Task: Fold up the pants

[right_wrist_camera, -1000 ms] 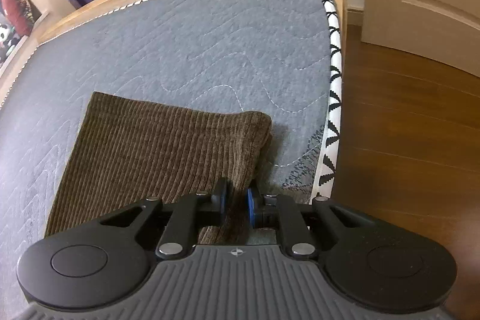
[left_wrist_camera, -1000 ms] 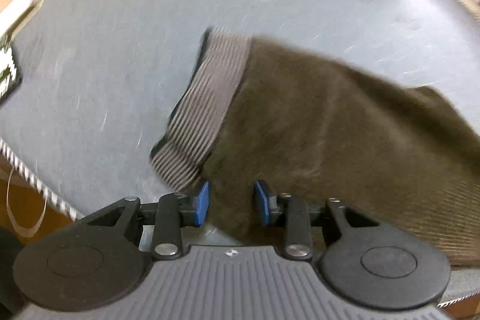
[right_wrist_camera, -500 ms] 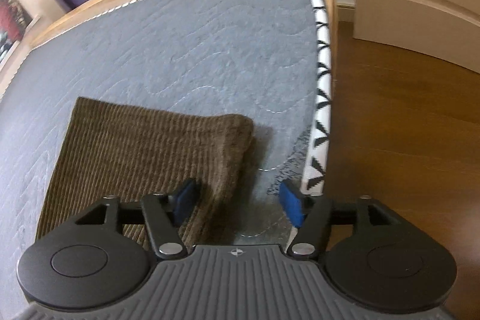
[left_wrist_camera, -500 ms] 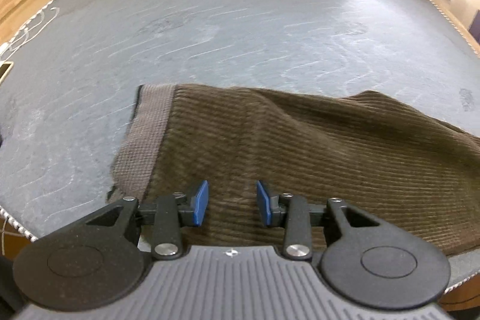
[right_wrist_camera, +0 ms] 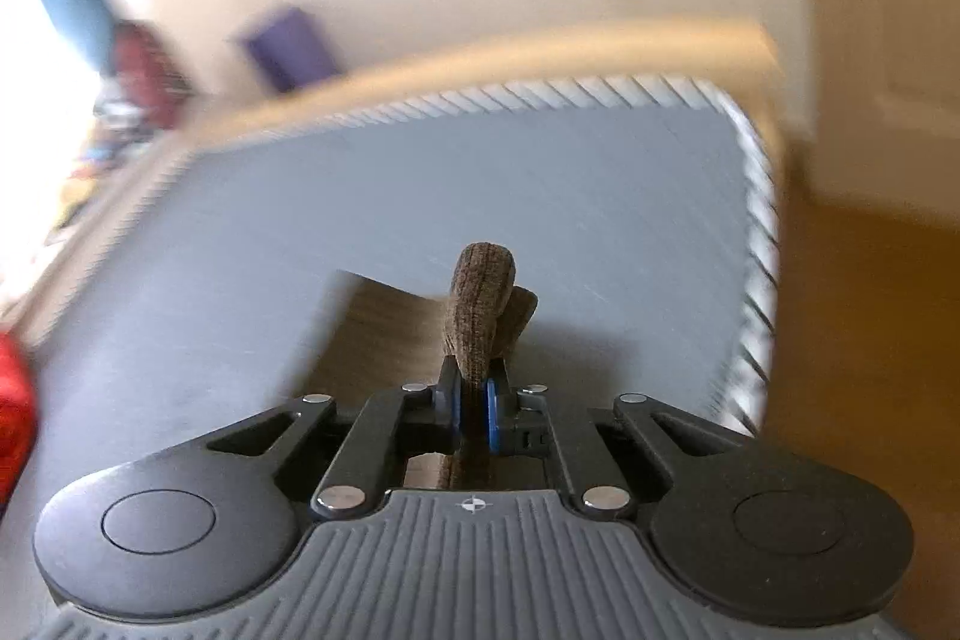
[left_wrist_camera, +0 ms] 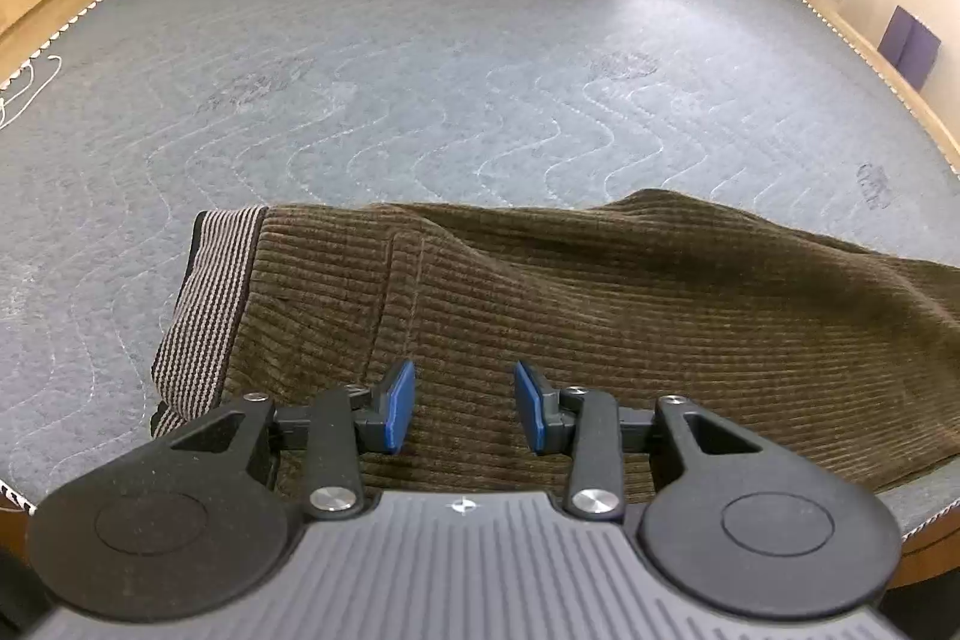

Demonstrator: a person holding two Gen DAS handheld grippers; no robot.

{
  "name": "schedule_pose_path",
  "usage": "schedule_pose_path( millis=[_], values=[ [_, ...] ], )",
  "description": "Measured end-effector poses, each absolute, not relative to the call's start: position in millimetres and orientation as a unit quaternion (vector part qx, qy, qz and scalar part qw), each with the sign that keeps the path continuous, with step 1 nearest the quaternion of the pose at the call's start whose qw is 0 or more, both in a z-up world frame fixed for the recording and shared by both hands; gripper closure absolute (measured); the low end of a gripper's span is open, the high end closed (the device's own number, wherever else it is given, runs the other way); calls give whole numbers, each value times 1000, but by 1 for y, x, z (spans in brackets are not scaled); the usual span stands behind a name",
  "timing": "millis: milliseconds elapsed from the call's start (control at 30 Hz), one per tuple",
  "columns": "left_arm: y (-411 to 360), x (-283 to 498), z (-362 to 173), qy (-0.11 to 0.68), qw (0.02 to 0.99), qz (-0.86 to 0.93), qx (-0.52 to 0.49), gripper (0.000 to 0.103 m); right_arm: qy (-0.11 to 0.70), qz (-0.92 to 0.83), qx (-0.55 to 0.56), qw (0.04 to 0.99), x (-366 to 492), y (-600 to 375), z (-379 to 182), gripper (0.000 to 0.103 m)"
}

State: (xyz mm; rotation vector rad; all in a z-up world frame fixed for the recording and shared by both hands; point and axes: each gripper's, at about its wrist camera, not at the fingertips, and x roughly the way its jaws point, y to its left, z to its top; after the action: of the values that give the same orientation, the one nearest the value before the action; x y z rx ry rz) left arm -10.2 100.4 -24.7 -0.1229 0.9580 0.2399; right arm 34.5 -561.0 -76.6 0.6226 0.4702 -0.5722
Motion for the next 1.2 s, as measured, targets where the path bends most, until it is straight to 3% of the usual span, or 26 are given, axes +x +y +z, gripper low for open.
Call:
schedule_pose_path(
  millis=[133, 233, 367, 467, 600, 700, 767, 933, 1200],
  values=[
    [105, -13, -24, 458, 879, 112, -70, 62, 154, -126, 131, 971, 20, -431, -12, 96],
    [110, -15, -23, 459, 878, 112, -76, 62, 135, 10, 41, 990, -11, -324, 0, 95],
    [113, -17, -27, 470, 873, 104, -81, 56, 253, 195, -20, 947, -34, -213, -47, 89],
    [112, -19, -30, 480, 868, 92, -86, 54, 373, 296, -124, 870, -42, -150, -97, 88],
    [108, -22, -29, 479, 871, 78, -79, 47, 379, 356, -198, 831, -66, -129, -112, 79],
    [108, -22, -30, 480, 871, 75, -79, 46, 370, 374, -146, 838, -67, -143, -96, 74],
    [108, -22, -31, 481, 870, 72, -85, 46, 353, 355, -116, 858, -60, -154, -86, 63],
    [93, -19, -33, 482, 871, 56, -82, 46, 361, 333, -107, 865, -44, -164, -98, 61],
    [65, -3, -37, 484, 870, 46, -84, 46, 332, 323, -245, 852, -62, -125, -135, 61]
  ],
)
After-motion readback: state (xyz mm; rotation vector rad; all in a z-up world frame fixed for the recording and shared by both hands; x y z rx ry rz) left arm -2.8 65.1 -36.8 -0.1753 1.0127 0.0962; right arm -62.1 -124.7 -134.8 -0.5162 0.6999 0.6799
